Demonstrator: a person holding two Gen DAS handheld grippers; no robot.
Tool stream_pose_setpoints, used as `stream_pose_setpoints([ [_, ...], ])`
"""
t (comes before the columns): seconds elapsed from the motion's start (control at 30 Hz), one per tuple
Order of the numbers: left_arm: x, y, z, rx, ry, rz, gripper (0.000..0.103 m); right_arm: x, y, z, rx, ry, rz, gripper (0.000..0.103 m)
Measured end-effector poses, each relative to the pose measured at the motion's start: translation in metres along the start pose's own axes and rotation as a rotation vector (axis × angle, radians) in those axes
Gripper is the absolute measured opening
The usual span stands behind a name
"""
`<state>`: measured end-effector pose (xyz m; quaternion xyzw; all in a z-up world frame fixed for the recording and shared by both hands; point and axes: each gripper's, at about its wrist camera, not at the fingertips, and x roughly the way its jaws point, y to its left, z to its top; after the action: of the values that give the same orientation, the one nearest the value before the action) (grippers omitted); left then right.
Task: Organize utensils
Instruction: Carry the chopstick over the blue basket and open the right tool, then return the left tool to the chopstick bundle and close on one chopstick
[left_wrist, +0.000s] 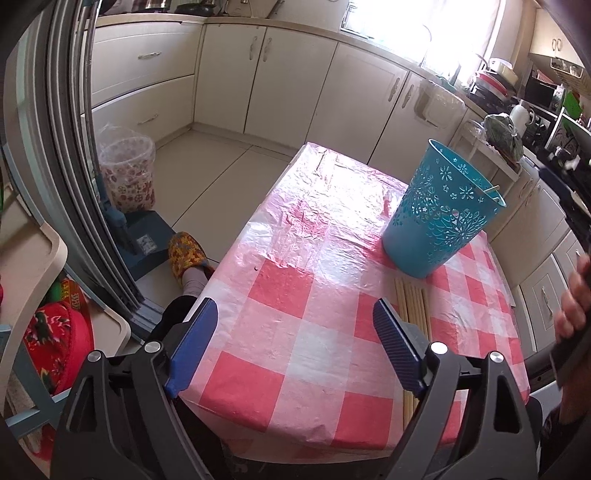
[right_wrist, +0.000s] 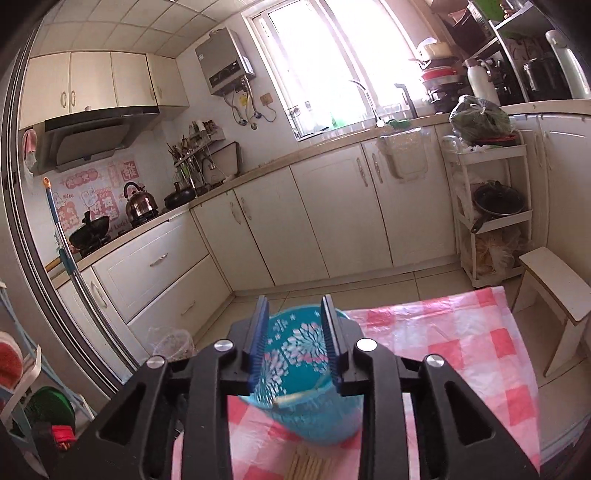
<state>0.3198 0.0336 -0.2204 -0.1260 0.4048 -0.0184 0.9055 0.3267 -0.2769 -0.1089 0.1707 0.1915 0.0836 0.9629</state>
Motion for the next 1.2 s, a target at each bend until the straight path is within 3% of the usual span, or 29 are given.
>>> stream_pose_setpoints([
  [0.07, 0.0, 0.0, -0.002, -0.002, 0.01, 0.0, 0.082, -0.016, -0.002, -0.03, -0.009, 0.058, -0.029, 0.032],
  [0.13, 0.001, -0.002, -0.005, 0.001, 0.022, -0.003, 0.082, -0.015, -0.004, -0.067, -0.022, 0.179, -0.053, 0.032],
  [0.23, -0.002, -0.008, -0.01, 0.021, 0.031, -0.006, 0.082, 0.007, -0.012, -0.116, 0.005, 0.361, -0.063, 0.019],
  [0.3, -0.006, -0.012, -0.012, 0.042, 0.027, -0.003, 0.082, 0.023, -0.01, -0.131, -0.005, 0.416, -0.072, 0.017],
  [0.53, -0.009, -0.005, -0.015, 0.027, 0.033, 0.009, 0.083, 0.061, -0.002, -0.144, -0.033, 0.491, -0.117, 0.016],
  [0.83, -0.002, -0.012, -0.018, 0.055, 0.056, 0.01, 0.084, 0.072, 0.002, -0.159, -0.105, 0.544, -0.172, 0.016],
  [1.0, 0.013, -0.035, -0.02, 0.12, 0.101, 0.005, 0.084, 0.068, -0.007, -0.162, -0.126, 0.558, -0.174, 0.009],
  [1.2, 0.055, -0.076, -0.018, 0.221, 0.165, 0.004, 0.084, 0.047, -0.034, -0.16, -0.076, 0.542, -0.14, 0.008],
])
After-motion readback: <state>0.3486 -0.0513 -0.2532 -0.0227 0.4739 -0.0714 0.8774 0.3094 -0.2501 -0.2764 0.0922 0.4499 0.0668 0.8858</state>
